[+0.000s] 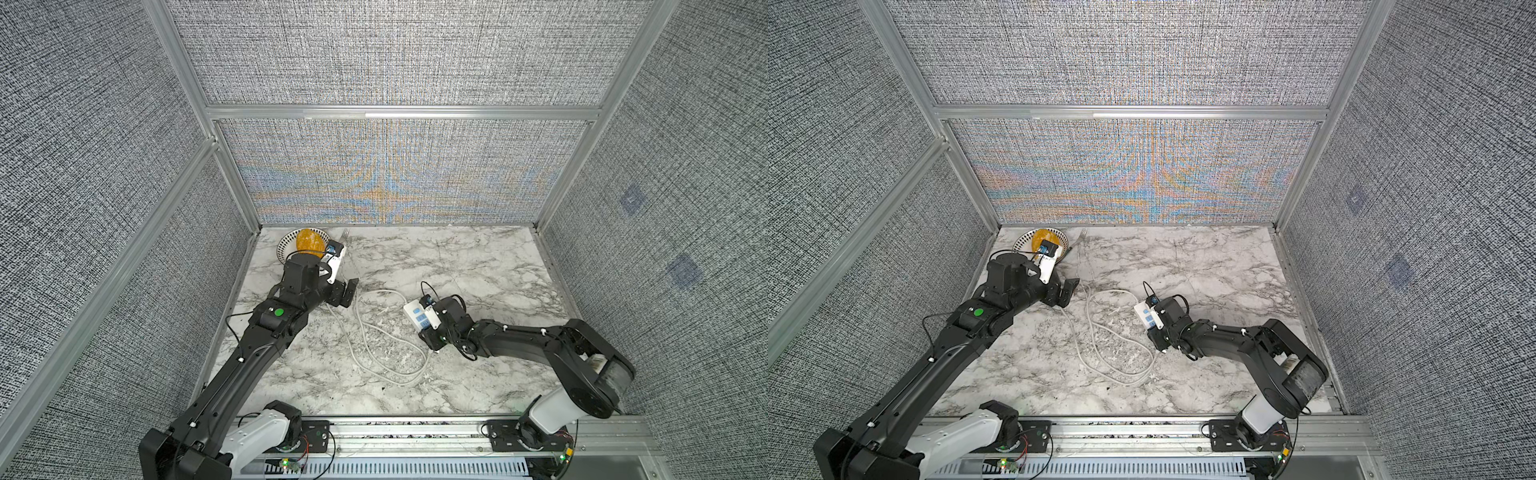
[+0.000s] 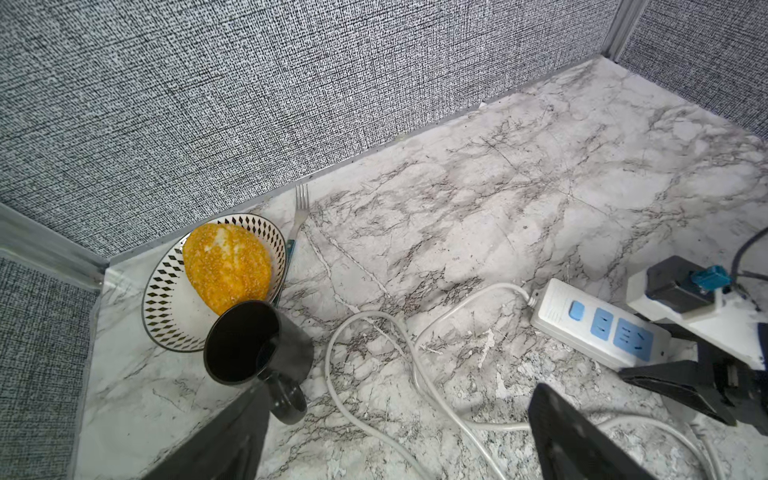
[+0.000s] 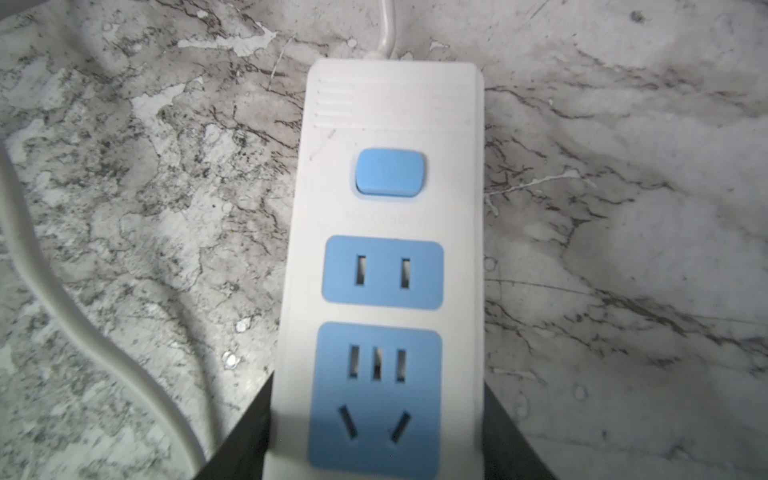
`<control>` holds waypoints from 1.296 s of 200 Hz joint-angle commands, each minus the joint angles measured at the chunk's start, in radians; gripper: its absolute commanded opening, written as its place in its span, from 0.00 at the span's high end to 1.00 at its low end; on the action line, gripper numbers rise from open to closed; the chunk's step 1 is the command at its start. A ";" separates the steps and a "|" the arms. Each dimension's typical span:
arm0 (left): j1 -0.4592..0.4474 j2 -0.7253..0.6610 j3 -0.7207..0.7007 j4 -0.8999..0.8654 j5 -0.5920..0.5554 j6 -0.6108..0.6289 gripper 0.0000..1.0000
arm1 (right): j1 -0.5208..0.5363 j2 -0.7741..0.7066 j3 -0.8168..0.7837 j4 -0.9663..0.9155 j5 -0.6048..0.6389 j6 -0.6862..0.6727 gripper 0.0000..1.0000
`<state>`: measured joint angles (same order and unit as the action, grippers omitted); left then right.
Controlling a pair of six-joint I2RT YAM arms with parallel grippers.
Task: Wrap the cord around the power strip
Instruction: Pick up the power strip from the center of the board, then adjust the power strip.
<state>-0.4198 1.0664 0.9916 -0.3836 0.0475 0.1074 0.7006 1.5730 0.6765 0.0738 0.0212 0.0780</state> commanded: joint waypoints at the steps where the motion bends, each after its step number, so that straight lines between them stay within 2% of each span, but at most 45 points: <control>1: -0.003 0.007 0.003 0.013 0.079 0.092 0.02 | 0.003 -0.028 0.018 -0.004 -0.022 -0.052 0.59; 35: -0.011 0.027 -0.009 0.012 0.248 0.240 0.02 | -0.001 -0.091 0.049 -0.029 -0.085 -0.154 0.66; 66: -0.022 0.007 -0.028 0.042 0.440 0.391 0.01 | -0.014 -0.148 0.093 -0.070 -0.195 -0.292 0.69; 84: -0.034 0.006 -0.006 0.030 0.486 0.451 0.01 | -0.042 -0.173 0.116 -0.097 -0.272 -0.362 0.71; 107: -0.055 0.040 0.059 -0.068 0.556 0.540 0.01 | -0.079 -0.207 0.158 -0.134 -0.388 -0.432 0.71; 164: -0.091 0.153 0.165 -0.202 0.582 0.692 0.01 | -0.106 -0.243 0.232 -0.263 -0.509 -0.583 0.71; 209: -0.096 0.224 0.202 -0.202 0.601 0.731 0.01 | -0.104 -0.292 0.221 -0.270 -0.568 -0.616 0.72; 259: -0.129 0.273 0.202 -0.220 0.587 0.770 0.01 | -0.091 -0.325 0.221 -0.316 -0.568 -0.670 0.73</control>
<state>-0.5358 1.3296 1.1908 -0.5835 0.6273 0.8429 0.6041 1.2610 0.8944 -0.2184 -0.5182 -0.5541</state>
